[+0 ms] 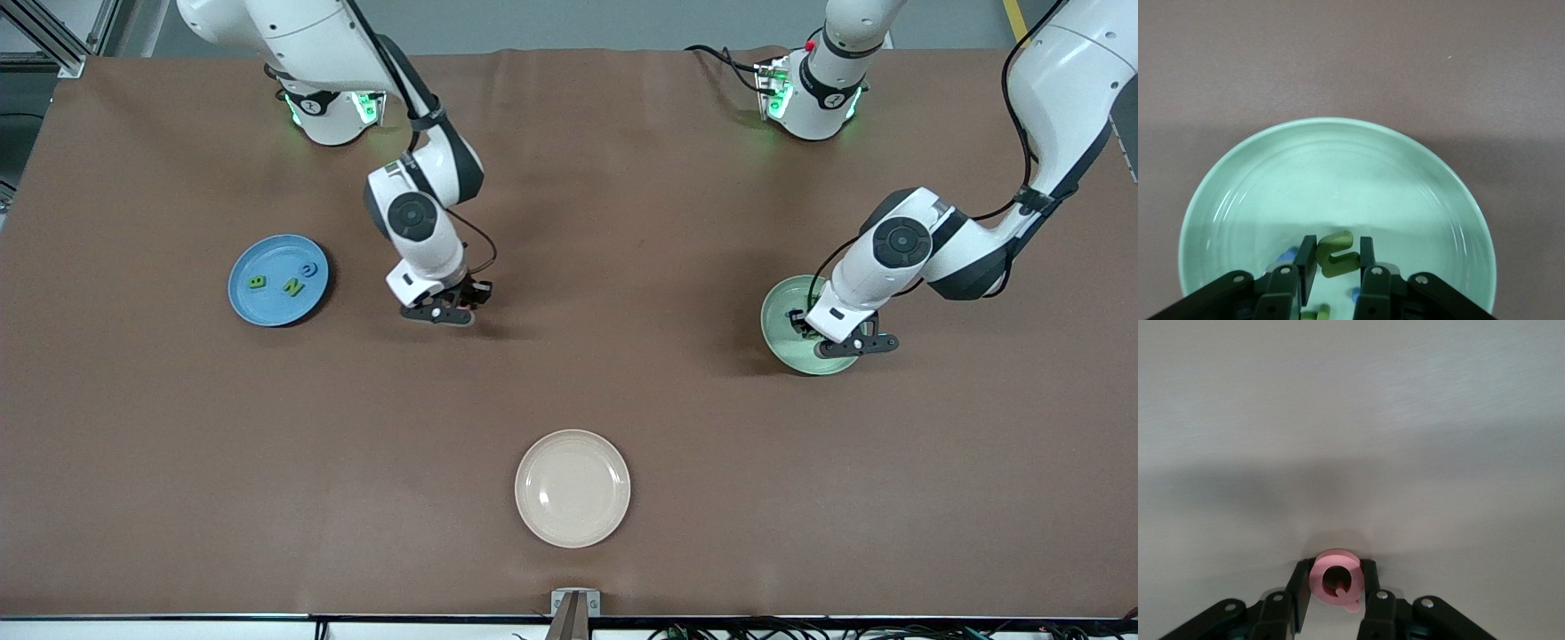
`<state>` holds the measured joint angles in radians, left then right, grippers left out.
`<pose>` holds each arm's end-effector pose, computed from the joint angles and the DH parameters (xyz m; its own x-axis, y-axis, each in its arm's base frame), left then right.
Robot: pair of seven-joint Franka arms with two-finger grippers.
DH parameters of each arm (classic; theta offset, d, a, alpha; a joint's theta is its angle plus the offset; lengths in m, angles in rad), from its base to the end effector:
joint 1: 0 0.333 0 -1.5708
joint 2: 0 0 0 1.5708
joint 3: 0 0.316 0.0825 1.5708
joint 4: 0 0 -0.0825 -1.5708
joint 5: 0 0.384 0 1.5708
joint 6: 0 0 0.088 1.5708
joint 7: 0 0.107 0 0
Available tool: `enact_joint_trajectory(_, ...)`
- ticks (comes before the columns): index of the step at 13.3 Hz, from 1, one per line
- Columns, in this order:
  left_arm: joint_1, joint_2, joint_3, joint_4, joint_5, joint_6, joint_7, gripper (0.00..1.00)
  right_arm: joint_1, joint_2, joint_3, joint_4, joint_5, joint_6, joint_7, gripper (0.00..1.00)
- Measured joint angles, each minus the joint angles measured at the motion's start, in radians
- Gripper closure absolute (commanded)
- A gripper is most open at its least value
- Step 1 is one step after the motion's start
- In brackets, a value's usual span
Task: Sort uppercase to blue plate, lowercase to green plate
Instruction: 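Drop n on green plate with the left gripper while the right gripper grasps Q, then lower pink Q onto blue plate and open the right gripper while the left gripper withdraws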
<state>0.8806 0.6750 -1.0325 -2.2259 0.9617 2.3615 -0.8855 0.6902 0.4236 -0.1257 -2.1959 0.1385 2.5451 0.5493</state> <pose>0.5204 -0.0925 0.1987 0.9981 0.0593 0.0138 0.0599 -0.9971 -0.0475 0.4651 0.2905 0.1841 0.9933 -0.0933 -0.0686 -0.0921 -0.9955 0.0208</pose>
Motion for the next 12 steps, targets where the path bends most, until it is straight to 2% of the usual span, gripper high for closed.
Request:
enact_joint_trajectory(1, -0.009, 0.017, 0.009, 0.008, 0.008, 0.0, 0.0, 0.88, -0.043, -0.028, -0.003, 0.001, 0.0, -0.063, -0.07, 1.0)
enact_joint_trajectory(2, -0.018, 0.027, 0.015, 0.014, 0.013, 0.0, 0.0, 0.6, -0.085, -0.062, -0.005, 0.0, 0.0, -0.12, -0.138, 1.0)
enact_joint_trajectory(3, -0.026, 0.032, 0.021, 0.018, 0.016, 0.0, 0.0, 0.24, -0.129, -0.101, -0.007, -0.001, -0.001, -0.177, -0.21, 1.0)
enact_joint_trajectory(4, -0.031, 0.034, 0.024, 0.021, 0.016, 0.0, 0.0, 0.03, -0.174, -0.141, -0.01, -0.006, -0.003, -0.226, -0.283, 1.0)
enact_joint_trajectory(7, -0.031, 0.033, 0.027, 0.024, 0.016, 0.0, 0.0, 0.01, -0.316, -0.247, -0.013, -0.071, -0.028, -0.291, -0.498, 1.0)
enact_joint_trajectory(12, -0.028, 0.033, 0.03, 0.048, 0.016, 0.0, -0.001, 0.01, -0.539, -0.337, -0.014, -0.241, -0.081, -0.249, -0.766, 0.99)
